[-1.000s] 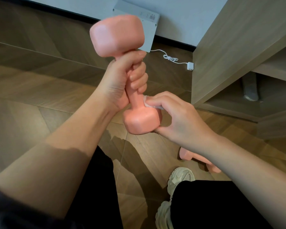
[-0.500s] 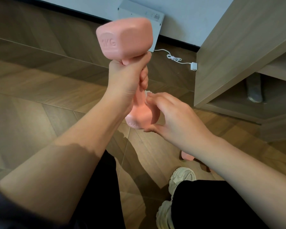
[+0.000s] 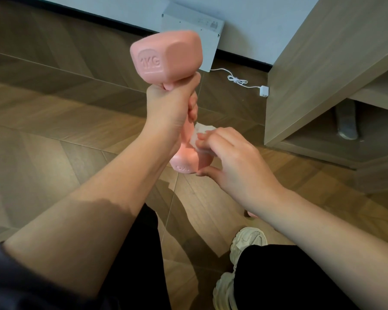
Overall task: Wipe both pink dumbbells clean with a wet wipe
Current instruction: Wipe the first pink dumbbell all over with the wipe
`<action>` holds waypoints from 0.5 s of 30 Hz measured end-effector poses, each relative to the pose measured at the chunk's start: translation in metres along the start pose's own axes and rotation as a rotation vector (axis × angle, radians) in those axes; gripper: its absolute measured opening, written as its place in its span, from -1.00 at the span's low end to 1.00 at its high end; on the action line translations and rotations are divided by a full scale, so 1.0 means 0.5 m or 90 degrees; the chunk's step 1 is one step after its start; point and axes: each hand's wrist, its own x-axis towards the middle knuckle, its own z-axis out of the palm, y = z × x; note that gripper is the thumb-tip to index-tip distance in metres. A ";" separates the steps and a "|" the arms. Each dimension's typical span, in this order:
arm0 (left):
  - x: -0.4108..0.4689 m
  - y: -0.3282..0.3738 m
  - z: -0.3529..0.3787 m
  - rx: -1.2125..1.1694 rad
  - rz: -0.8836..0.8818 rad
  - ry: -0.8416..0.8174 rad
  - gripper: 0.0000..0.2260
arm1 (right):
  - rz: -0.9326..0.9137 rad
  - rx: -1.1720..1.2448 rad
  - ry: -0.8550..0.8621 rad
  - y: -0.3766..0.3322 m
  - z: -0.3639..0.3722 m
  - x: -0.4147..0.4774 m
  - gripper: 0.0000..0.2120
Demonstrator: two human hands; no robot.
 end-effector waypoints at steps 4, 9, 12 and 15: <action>0.002 0.001 -0.004 0.000 -0.002 0.015 -0.71 | 0.050 0.018 -0.073 -0.001 0.008 -0.002 -0.25; 0.008 0.004 -0.013 -0.042 -0.047 -0.109 -0.78 | 0.098 0.080 -0.072 0.005 -0.001 0.010 -0.27; 0.024 0.011 -0.030 -0.010 -0.039 -0.253 -0.87 | 0.091 0.121 -0.088 0.007 -0.015 0.015 -0.34; 0.022 0.012 -0.037 -0.001 -0.076 -0.350 -0.86 | 0.052 0.145 -0.132 0.014 -0.021 0.014 -0.35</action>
